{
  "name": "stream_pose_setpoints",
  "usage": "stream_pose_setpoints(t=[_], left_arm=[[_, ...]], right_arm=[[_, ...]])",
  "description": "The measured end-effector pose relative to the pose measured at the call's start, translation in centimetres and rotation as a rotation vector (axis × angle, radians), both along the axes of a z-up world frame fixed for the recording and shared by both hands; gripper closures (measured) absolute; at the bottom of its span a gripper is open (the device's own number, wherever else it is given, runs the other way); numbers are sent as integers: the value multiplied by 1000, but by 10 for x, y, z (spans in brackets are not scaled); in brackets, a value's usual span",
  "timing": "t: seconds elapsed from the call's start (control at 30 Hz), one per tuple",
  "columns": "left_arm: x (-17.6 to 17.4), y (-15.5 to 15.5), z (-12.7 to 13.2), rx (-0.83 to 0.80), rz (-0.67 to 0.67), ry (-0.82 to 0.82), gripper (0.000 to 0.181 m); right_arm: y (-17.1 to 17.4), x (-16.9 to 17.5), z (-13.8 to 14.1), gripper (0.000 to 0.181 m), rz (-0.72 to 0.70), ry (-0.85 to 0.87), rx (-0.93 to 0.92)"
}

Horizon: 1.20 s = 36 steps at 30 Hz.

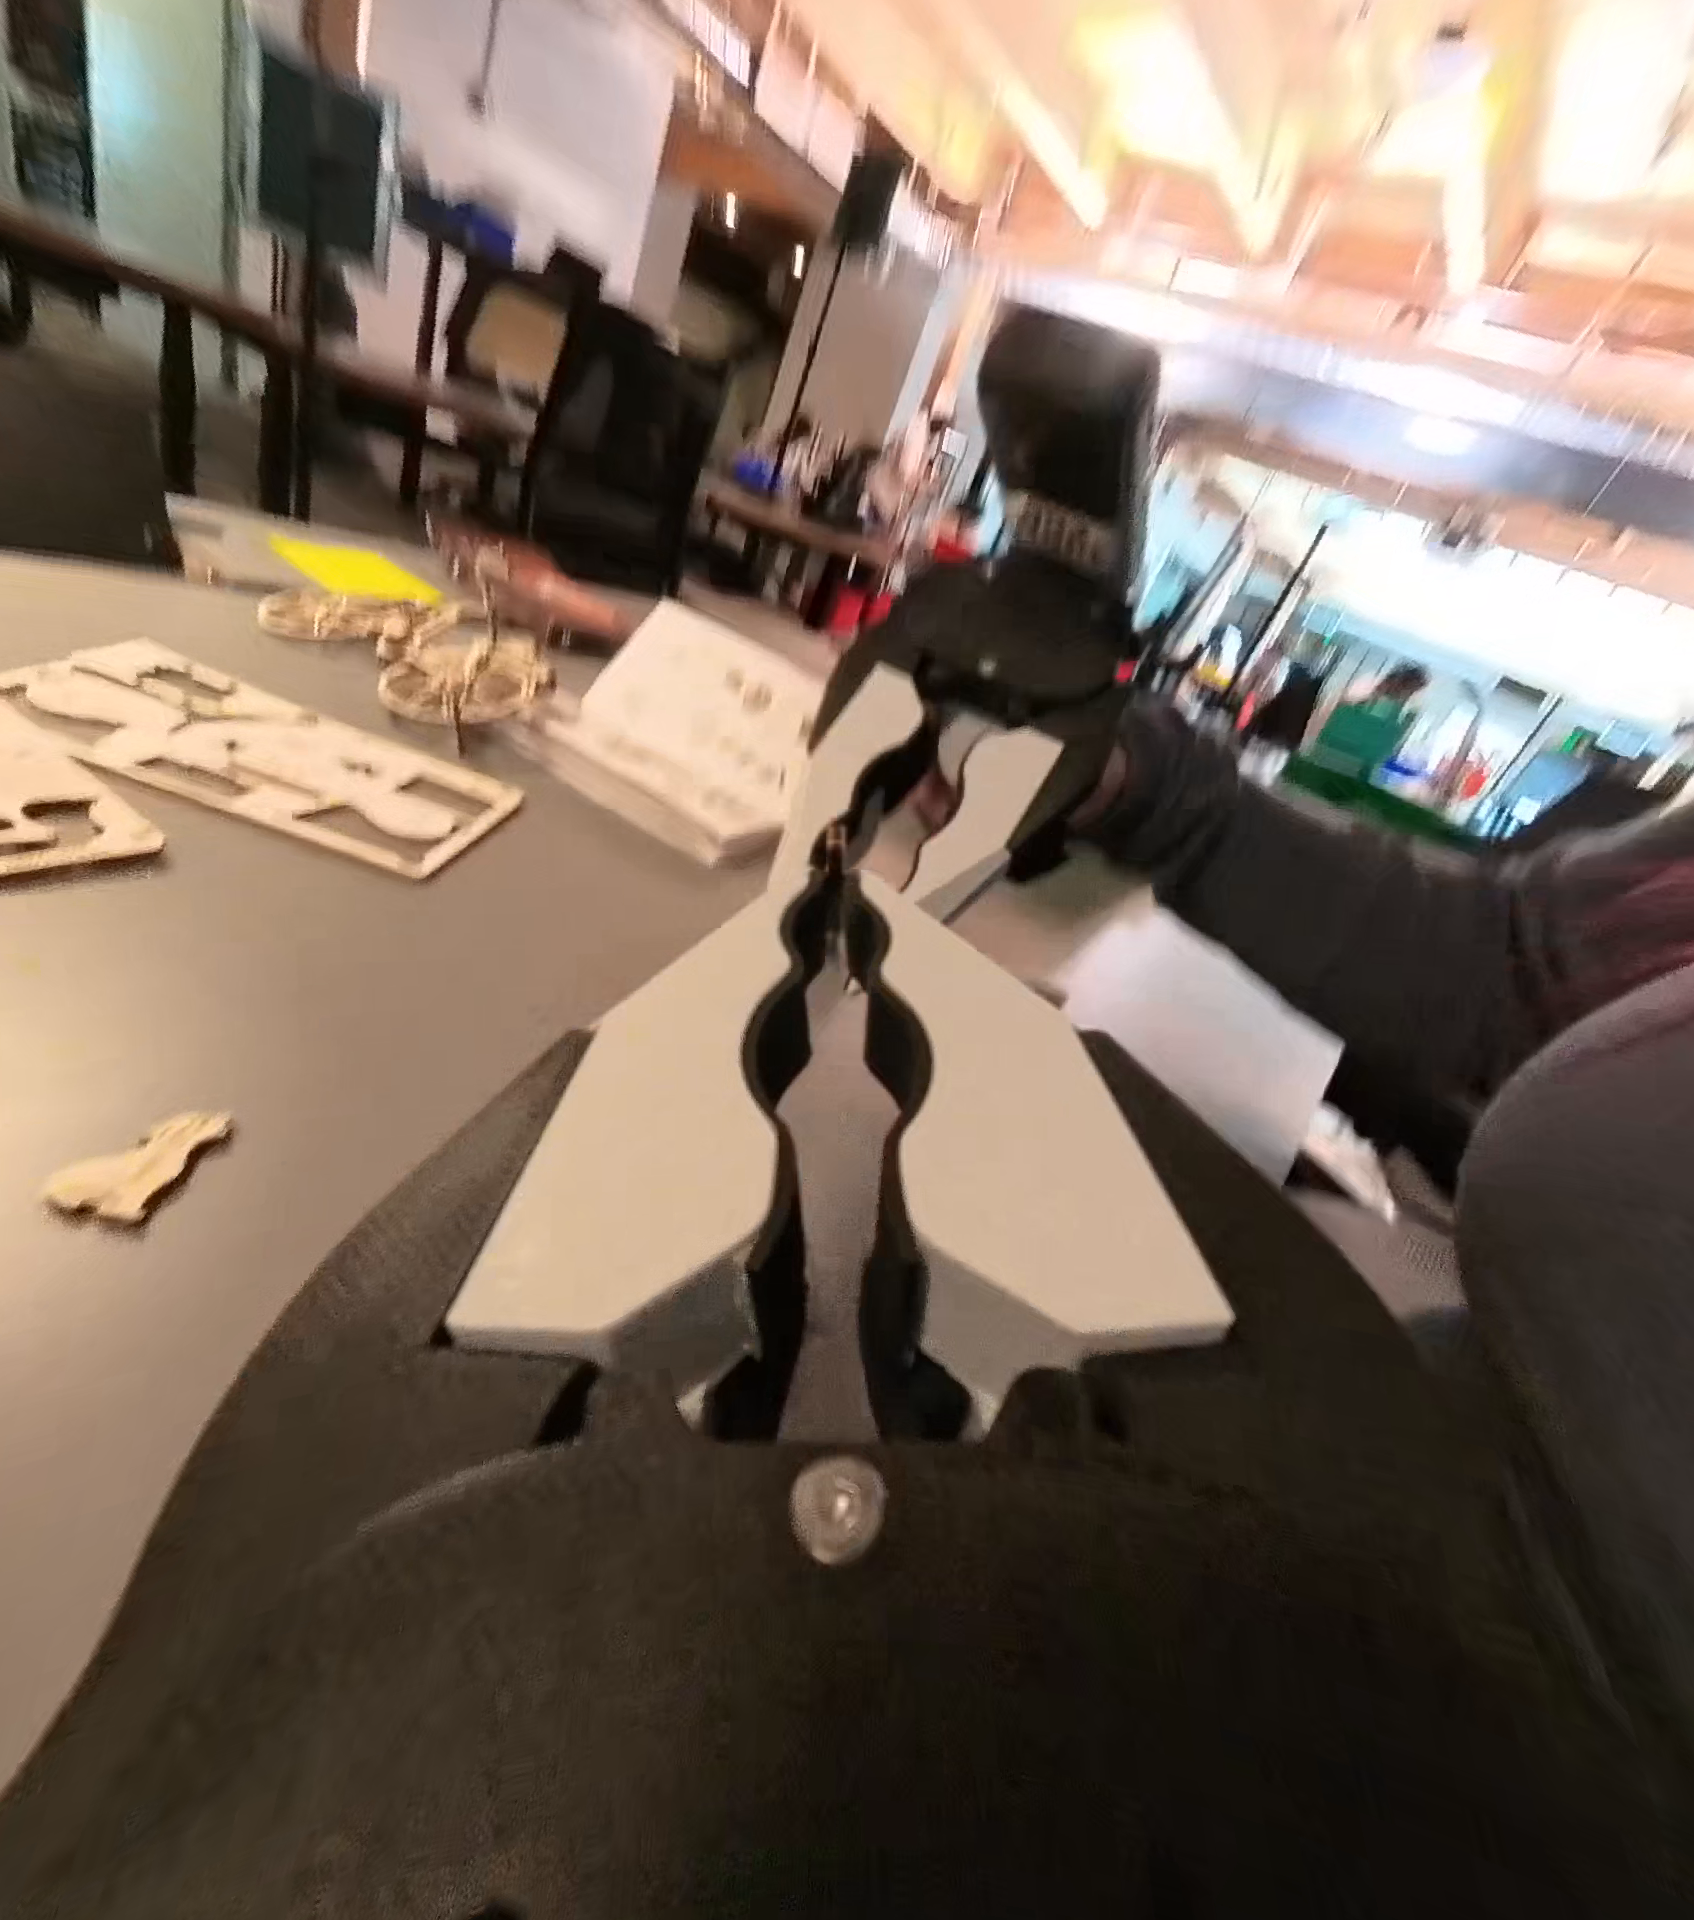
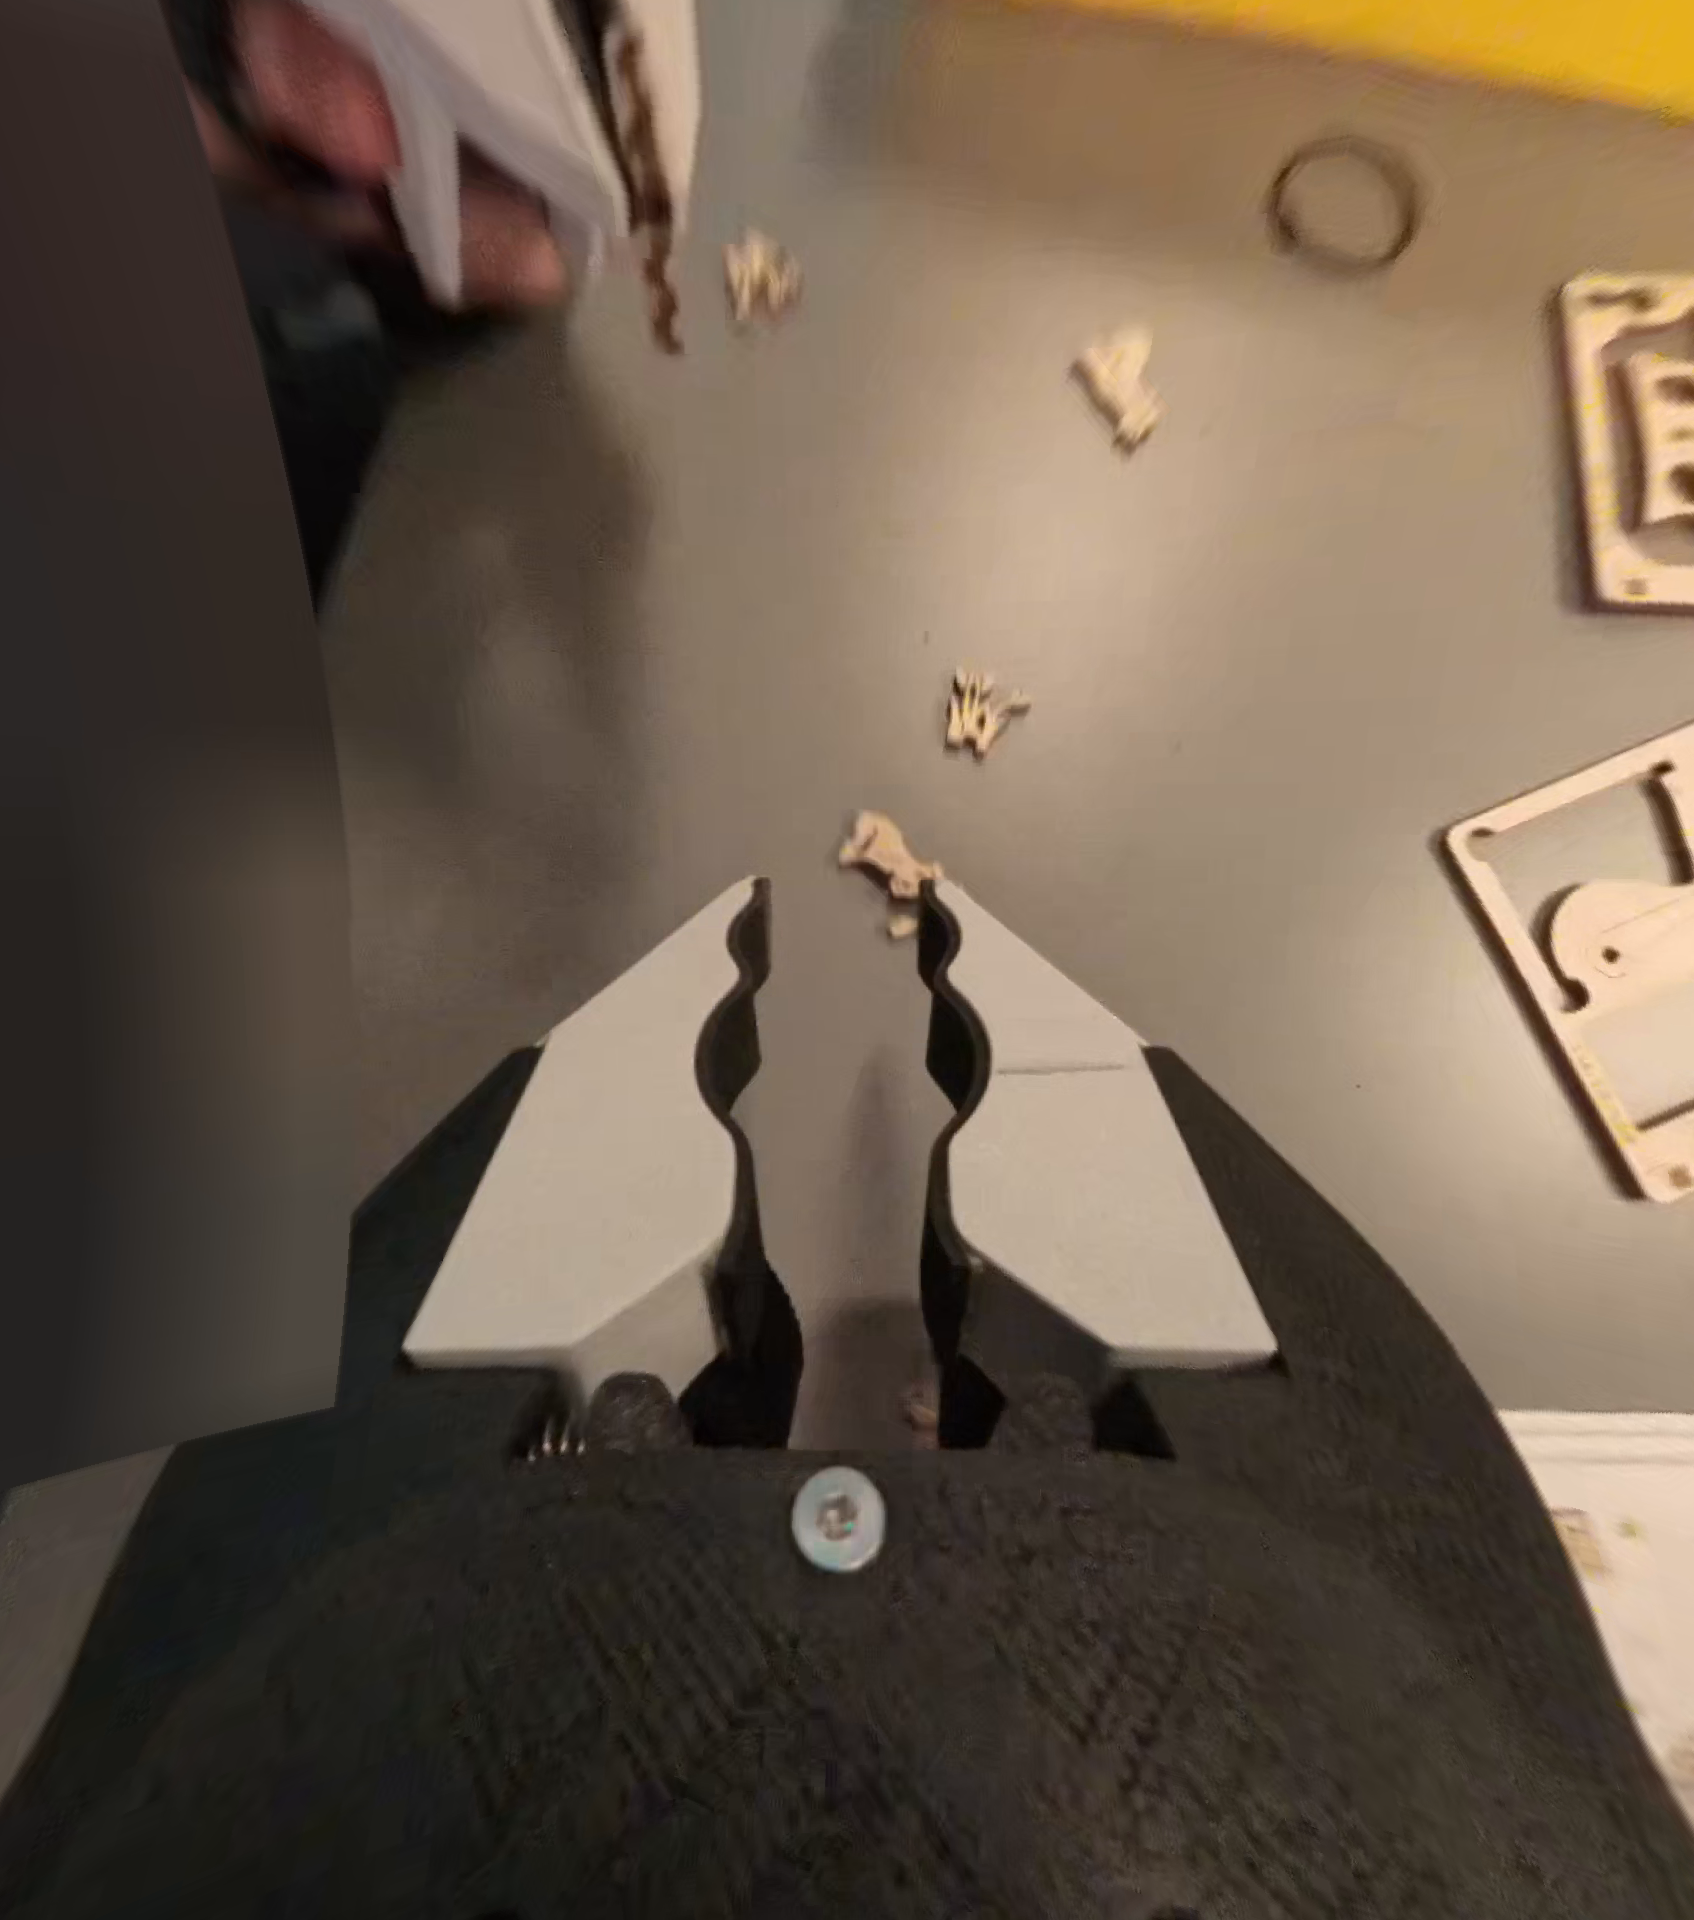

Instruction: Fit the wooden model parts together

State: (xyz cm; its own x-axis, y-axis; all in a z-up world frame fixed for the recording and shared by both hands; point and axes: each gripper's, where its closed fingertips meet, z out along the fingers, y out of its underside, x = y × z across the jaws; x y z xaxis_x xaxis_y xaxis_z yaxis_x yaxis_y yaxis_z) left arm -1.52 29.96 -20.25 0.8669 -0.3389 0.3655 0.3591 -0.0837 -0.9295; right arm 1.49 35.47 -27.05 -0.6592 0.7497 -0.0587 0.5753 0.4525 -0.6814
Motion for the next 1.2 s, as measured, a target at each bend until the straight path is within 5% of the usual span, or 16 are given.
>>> stream_pose_setpoints(t=[0.23,0.57,0.77,0.93,1.2], left_arm=[[3,0,-23,-149,-15,232,180],[7,-2,-32,-181,-55,221,180],[5,4,-36,-191,-35,263,180],[0,12,-36,-122,30,509,180],[15,35,-44,-112,-168,549,180]], right_arm=[[6,-11,-29,158,203,-158,106],[-1,-13,-40,173,316,-170,178],[-3,-13,-38,176,224,-199,113],[-5,-23,-16,177,57,-86,6],[-4,-15,14,177,-112,41,-74]])
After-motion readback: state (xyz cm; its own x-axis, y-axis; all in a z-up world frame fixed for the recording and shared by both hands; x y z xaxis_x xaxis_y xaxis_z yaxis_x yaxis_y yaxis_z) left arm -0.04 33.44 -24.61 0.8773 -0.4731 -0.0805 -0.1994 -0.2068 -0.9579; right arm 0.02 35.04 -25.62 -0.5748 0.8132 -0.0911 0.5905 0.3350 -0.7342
